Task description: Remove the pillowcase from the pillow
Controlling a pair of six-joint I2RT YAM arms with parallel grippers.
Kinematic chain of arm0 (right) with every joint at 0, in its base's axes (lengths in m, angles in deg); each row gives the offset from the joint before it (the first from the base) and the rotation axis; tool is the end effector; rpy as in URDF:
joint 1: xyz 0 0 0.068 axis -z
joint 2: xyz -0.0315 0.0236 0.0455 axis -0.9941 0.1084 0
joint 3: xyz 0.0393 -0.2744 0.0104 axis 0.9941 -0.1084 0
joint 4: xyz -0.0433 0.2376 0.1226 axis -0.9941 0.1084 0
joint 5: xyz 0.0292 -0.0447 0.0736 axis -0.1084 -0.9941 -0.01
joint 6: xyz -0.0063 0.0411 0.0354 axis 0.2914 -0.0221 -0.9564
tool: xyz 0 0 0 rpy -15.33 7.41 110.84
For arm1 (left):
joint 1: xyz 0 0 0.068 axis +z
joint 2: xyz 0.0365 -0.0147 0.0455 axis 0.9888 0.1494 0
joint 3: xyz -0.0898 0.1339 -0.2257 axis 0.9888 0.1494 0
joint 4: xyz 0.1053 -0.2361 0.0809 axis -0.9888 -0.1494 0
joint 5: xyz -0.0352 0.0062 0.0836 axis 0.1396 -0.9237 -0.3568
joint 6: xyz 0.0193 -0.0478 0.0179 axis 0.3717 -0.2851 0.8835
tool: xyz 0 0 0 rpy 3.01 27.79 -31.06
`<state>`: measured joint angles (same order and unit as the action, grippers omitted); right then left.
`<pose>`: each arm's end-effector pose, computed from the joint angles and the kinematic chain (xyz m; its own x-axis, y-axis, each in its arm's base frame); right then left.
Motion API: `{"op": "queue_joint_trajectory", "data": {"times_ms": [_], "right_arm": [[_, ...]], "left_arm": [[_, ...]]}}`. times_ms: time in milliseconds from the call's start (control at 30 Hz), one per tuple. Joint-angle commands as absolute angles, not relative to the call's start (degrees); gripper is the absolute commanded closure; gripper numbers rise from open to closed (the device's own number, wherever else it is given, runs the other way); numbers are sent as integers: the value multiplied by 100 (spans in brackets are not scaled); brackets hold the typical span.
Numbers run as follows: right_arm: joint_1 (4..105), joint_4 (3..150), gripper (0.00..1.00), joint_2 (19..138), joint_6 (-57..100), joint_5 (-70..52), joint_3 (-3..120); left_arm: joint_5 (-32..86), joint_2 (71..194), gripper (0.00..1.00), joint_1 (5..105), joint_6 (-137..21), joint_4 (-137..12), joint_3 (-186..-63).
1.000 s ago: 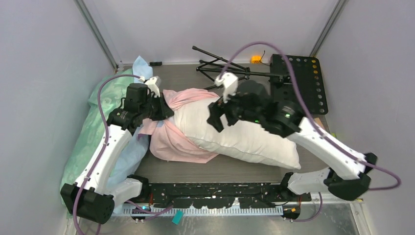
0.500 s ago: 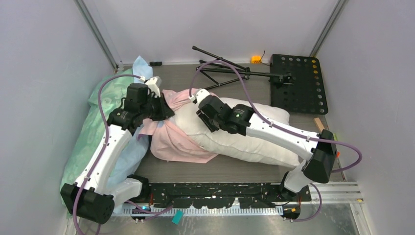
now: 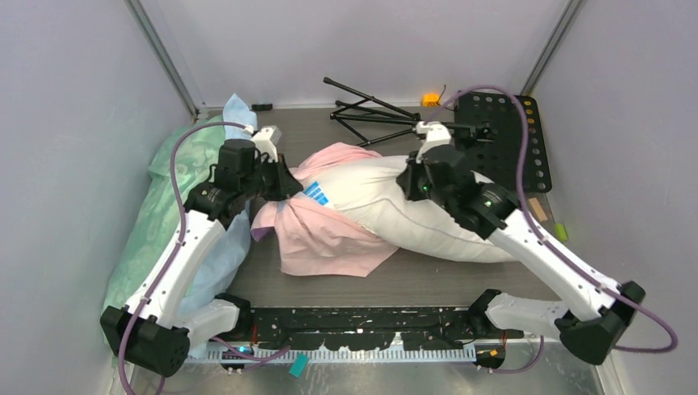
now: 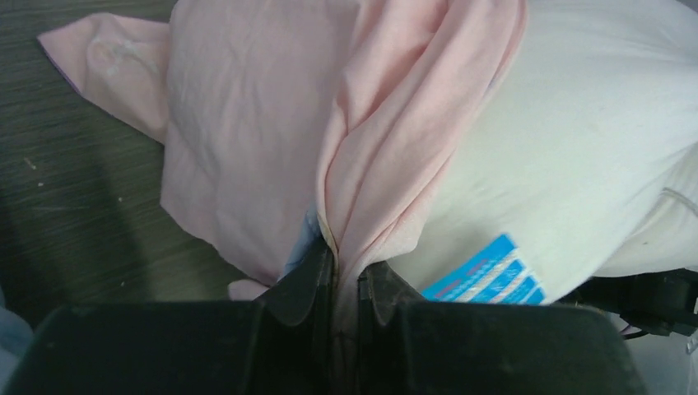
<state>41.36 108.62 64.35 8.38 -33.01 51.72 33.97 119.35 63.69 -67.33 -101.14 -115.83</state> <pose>0.1986 0.1678 0.3734 -0.5144 -0.0297 -0.8570 -0.3177 0.9349 0.1583 0.2233 -0.0812 0.3530 -0.6957 -0.1453 -0.7035 0.2602 0.8619 -0.4353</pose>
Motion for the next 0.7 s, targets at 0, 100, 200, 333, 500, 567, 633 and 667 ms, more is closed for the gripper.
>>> {"op": "queue_joint_trajectory", "data": {"times_ms": [0, 100, 200, 333, 500, 567, 633, 667], "right_arm": [[5350, 11355, 100, 5288, 769, -5396, 5079], [5635, 11536, 100, 5049, 834, -5423, 5170], [5677, 11623, 100, 4925, 840, -5488, 5252], [5676, 11626, 100, 4766, 820, -5655, 5321], [5672, 11570, 100, 4694, 936, -5814, 5563], [5673, 11505, 100, 4662, 1180, -5961, 5720], [5671, 11498, 100, 4653, 1430, -6217, 5965], [5678, 11477, 100, 4651, 1552, -6340, 6102]], "left_arm": [[2192, 11793, 100, 6709, -6303, -10585, -11605], [2157, 11841, 100, 6732, -6281, -10585, -11607], [2108, 11911, 100, 6734, -6269, -10616, -11628], [2097, 11960, 100, 6743, -6273, -10619, -11617], [2061, 12021, 100, 6743, -6232, -10650, -11613], [2025, 12054, 100, 6739, -6224, -10672, -11603], [1956, 12076, 100, 6743, -6216, -10697, -11575], [1942, 12077, 100, 6748, -6204, -10713, -11554]]}}
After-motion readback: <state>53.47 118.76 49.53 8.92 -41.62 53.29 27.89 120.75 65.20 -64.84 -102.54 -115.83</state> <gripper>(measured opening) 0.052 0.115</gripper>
